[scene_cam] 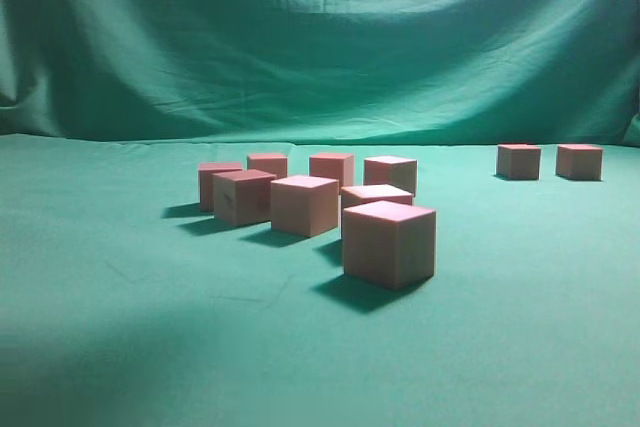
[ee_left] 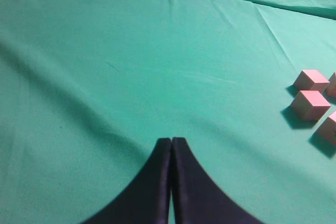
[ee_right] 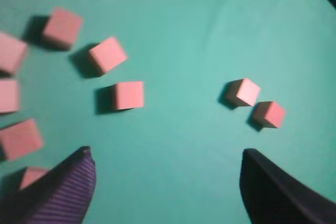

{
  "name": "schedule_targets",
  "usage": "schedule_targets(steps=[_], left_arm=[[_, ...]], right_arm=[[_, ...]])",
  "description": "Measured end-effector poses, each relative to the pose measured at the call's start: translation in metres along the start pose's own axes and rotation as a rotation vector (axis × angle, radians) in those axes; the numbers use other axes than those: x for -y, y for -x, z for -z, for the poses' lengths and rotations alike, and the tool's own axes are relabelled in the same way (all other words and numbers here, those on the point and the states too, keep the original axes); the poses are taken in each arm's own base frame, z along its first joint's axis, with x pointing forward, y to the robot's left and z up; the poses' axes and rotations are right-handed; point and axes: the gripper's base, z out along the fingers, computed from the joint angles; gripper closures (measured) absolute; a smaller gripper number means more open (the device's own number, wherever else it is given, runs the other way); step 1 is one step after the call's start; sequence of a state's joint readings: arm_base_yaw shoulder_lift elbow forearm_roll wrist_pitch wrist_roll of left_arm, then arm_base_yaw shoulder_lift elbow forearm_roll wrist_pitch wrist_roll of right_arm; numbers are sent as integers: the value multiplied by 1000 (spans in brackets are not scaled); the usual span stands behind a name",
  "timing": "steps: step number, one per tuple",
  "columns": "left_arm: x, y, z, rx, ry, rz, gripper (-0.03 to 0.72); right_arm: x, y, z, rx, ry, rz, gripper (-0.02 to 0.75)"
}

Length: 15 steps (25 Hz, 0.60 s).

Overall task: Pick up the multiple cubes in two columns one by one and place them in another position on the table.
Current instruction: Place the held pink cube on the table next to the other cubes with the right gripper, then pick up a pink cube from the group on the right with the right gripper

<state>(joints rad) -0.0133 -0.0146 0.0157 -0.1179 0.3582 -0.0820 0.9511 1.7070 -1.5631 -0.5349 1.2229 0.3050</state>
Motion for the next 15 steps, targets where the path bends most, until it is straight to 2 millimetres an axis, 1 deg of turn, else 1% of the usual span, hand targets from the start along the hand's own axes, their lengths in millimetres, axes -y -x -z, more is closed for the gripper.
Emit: schedule_targets(steps=[2,6,8,10,13,15], left_arm=[[0,0,0,0,0,0,688],[0,0,0,0,0,0,688],[0,0,0,0,0,0,688],[0,0,0,0,0,0,688],[0,0,0,0,0,0,688],[0,0,0,0,0,0,688]], right_arm=[[27,2,-1,5,-39,-89,216],[86,-10,-25,-76,-93,-267,216],[110,-19,-37,-119,-78,-369,216],[134,-25,-52,-122,-45,-475,216],[158,-32,-78,-110,47,-592,216],[167,-35,-96,-105,110,-650,216]])
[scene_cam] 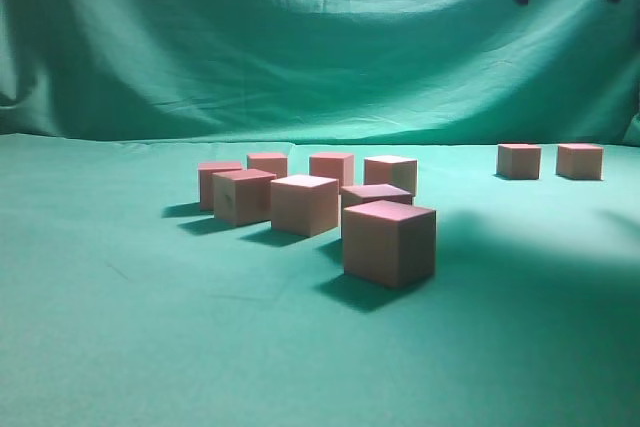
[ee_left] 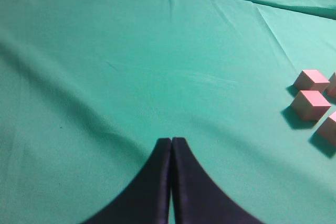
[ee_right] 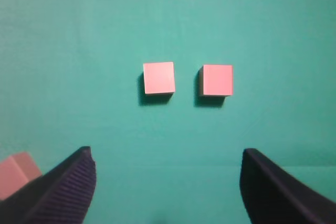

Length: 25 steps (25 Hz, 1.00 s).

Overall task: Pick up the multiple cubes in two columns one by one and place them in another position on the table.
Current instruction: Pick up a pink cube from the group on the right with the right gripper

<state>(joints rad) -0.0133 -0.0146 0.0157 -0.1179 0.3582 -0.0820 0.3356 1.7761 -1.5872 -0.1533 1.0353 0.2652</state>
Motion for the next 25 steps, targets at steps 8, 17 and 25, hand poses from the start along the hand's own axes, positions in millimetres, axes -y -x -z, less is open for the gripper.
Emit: schedule_targets(steps=[8,17,25], left_arm=[[0,0,0,0,0,0,688],[0,0,0,0,0,0,688],[0,0,0,0,0,0,688]], right_arm=[[11,11,-71,-8,65,11,216],[5,11,-126,5,78,64,216],[-1,10,-148,21,114,85,216]])
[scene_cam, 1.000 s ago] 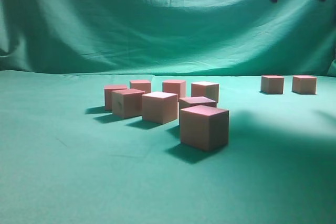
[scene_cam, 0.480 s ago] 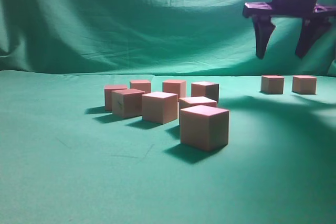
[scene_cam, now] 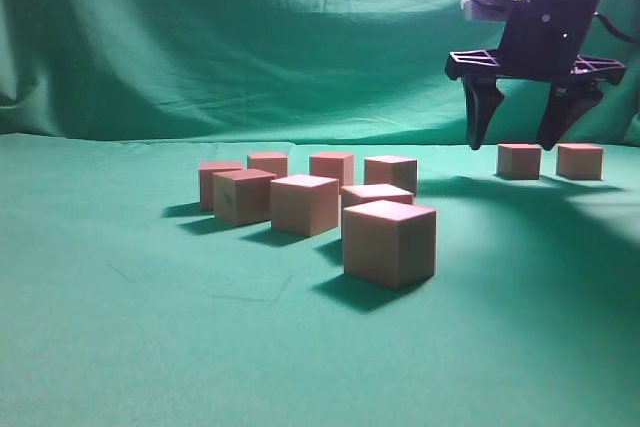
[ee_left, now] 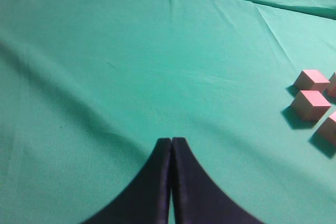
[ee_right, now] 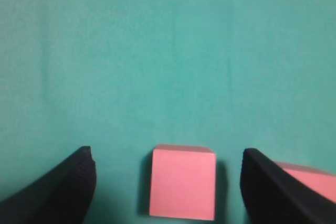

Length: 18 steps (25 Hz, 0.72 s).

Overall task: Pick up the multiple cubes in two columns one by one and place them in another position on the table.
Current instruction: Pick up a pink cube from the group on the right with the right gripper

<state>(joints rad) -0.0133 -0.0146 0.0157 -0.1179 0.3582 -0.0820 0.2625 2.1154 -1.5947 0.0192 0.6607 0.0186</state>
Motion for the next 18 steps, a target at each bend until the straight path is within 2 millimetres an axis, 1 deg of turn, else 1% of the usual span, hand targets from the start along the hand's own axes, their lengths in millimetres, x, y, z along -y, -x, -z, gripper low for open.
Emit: schedule_targets(steps=[10,13,15,16,18], left_arm=[[0,0,0,0,0,0,688],[0,0,0,0,0,0,688],[0,0,0,0,0,0,688],[0,0,0,0,0,0,688],[0,0,0,0,0,0,688]], right_arm=[[-1,-4,-20,-17,10,17,216],[-1,-5,-21,-18,11,15,344],[-1,-5,-21,-17,11,15,452],[-1,-4,-21,-15,11,15,479],[-1,-4,-20,-18,14,12,475]])
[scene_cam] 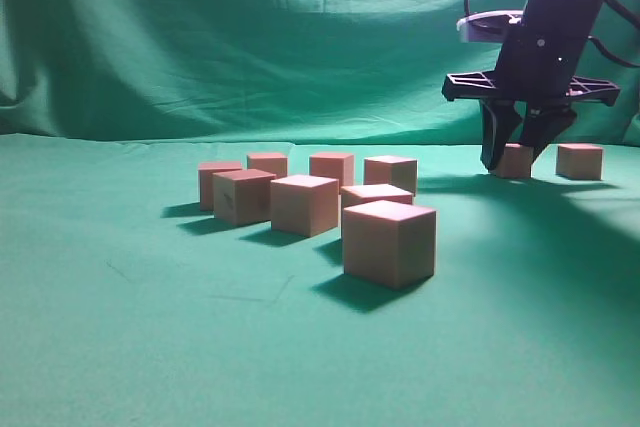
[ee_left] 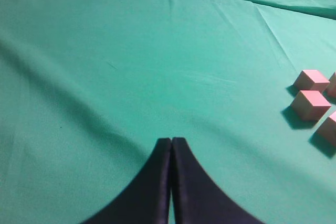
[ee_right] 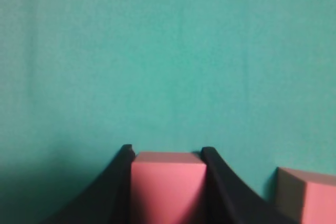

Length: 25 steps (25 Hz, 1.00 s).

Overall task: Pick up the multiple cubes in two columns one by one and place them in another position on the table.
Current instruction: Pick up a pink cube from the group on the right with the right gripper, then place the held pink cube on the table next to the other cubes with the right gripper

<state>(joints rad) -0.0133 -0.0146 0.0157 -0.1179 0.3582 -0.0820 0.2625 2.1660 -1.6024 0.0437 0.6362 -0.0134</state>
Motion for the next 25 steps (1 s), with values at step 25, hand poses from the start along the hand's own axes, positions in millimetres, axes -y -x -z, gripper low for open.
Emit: schedule_targets(steps=[25], left_arm=[[0,0,0,0,0,0,688]], right_arm=[[-143,-8,175,-157,233,242,475]])
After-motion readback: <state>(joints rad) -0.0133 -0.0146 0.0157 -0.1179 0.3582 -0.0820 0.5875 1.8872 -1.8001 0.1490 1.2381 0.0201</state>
